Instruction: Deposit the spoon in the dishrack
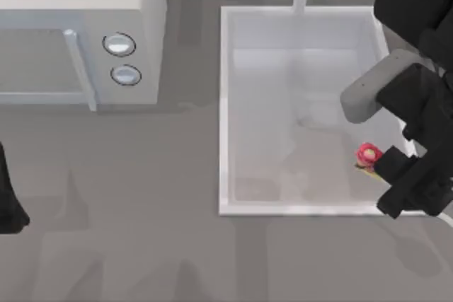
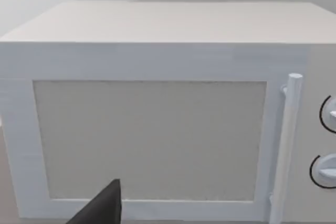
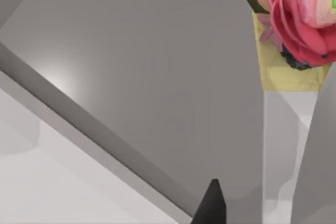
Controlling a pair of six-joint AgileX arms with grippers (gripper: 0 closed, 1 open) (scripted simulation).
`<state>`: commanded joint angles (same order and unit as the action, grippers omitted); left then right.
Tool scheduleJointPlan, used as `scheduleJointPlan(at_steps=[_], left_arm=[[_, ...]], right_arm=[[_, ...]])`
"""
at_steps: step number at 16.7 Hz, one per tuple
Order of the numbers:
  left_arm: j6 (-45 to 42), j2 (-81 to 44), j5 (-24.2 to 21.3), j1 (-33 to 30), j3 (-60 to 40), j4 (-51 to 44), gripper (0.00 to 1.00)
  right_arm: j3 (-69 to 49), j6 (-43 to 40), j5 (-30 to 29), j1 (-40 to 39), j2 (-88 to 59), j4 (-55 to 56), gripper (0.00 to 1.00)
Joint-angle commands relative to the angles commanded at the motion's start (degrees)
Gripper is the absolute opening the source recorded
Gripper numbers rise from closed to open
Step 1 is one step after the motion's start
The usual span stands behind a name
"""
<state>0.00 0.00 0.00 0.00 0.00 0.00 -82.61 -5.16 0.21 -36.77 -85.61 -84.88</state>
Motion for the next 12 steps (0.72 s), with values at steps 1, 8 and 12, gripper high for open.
scheduleJointPlan(at_steps=[1, 8, 12], left_arm=[[0.00, 0.00, 0.00, 0.00, 0.00, 0.00, 1.00], [0.00, 0.00, 0.00, 0.00, 0.00, 0.00, 1.00], [0.00, 0.00, 0.00, 0.00, 0.00, 0.00, 1.00]], right_arm=[[-0.44, -0.01, 0.00, 0.06, 0.27, -0.47, 0.00], [-0.24, 0.16, 1.10, 1.68, 0.91, 1.48, 0.00], [1.01, 0.95, 6.27, 11.53, 4.58, 11.45, 0.00]])
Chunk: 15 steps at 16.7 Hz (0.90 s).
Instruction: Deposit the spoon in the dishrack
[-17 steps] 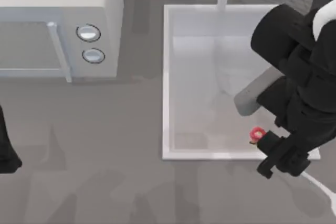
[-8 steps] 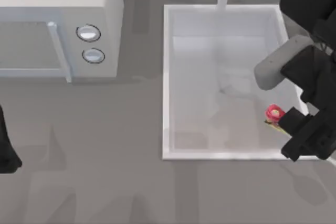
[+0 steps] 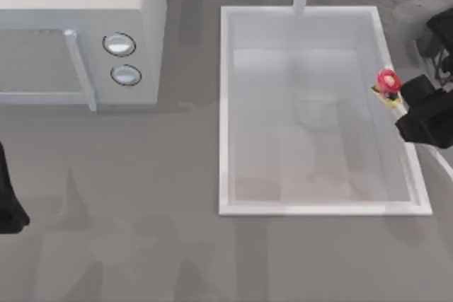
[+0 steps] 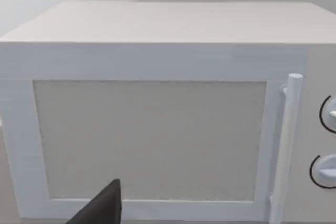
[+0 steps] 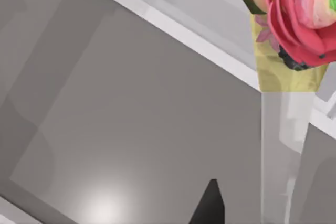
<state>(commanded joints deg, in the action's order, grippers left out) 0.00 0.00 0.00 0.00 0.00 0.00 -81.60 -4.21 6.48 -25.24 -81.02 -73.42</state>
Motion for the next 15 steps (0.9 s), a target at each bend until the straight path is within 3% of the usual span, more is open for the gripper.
scheduleJointPlan(at_steps=[11, 15], left_arm=[[0.00, 0.00, 0.00, 0.00, 0.00, 0.00, 1.00], [0.00, 0.00, 0.00, 0.00, 0.00, 0.00, 1.00]], right_arm=[[12.34, 3.39, 21.88, 48.43, 17.00, 51.53, 0.00], [15.29, 4.73, 27.58, 59.42, 22.95, 62.87, 0.00]])
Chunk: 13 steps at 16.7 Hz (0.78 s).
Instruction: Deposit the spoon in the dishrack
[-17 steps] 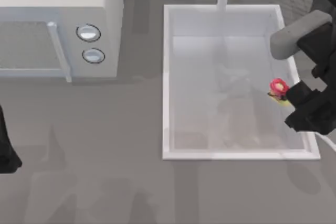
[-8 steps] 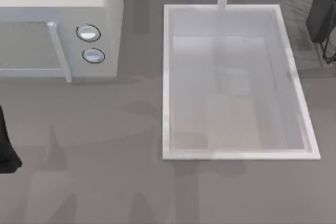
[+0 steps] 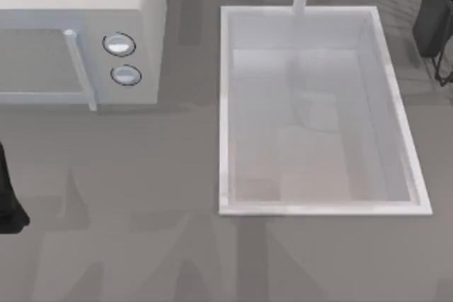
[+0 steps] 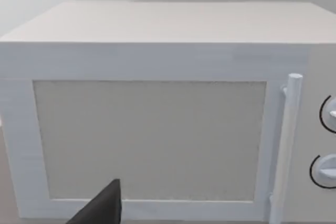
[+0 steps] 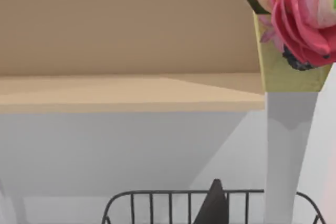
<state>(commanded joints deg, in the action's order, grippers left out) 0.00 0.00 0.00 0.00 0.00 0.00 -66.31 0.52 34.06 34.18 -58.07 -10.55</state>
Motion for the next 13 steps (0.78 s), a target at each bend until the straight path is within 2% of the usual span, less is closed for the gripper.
scheduleJointPlan(at_steps=[8, 13], left_arm=[[0.00, 0.00, 0.00, 0.00, 0.00, 0.00, 1.00], [0.00, 0.00, 0.00, 0.00, 0.00, 0.00, 1.00]], right_arm=[[0.40, 0.48, 0.91, 1.62, 0.44, 2.76, 0.00], [1.52, 0.59, -3.03, -2.07, -11.19, 14.92, 0.00]])
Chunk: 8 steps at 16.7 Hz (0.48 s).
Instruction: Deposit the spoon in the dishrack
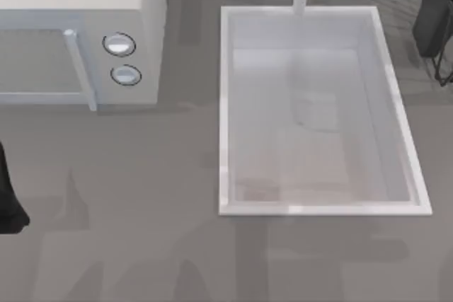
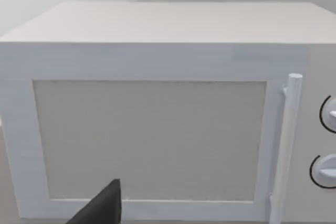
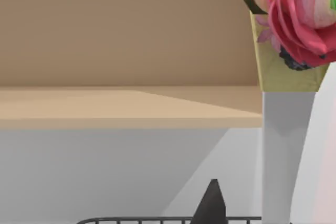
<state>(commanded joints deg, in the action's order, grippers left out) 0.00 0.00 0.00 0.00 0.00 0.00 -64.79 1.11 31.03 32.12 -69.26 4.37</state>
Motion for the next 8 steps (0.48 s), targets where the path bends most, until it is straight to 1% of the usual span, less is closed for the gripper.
scheduleJointPlan(at_steps=[8], left_arm=[[0.00, 0.00, 0.00, 0.00, 0.00, 0.00, 1.00]], right_arm=[[6.17, -0.35, -11.24, -10.73, -26.67, 34.34, 0.00]])
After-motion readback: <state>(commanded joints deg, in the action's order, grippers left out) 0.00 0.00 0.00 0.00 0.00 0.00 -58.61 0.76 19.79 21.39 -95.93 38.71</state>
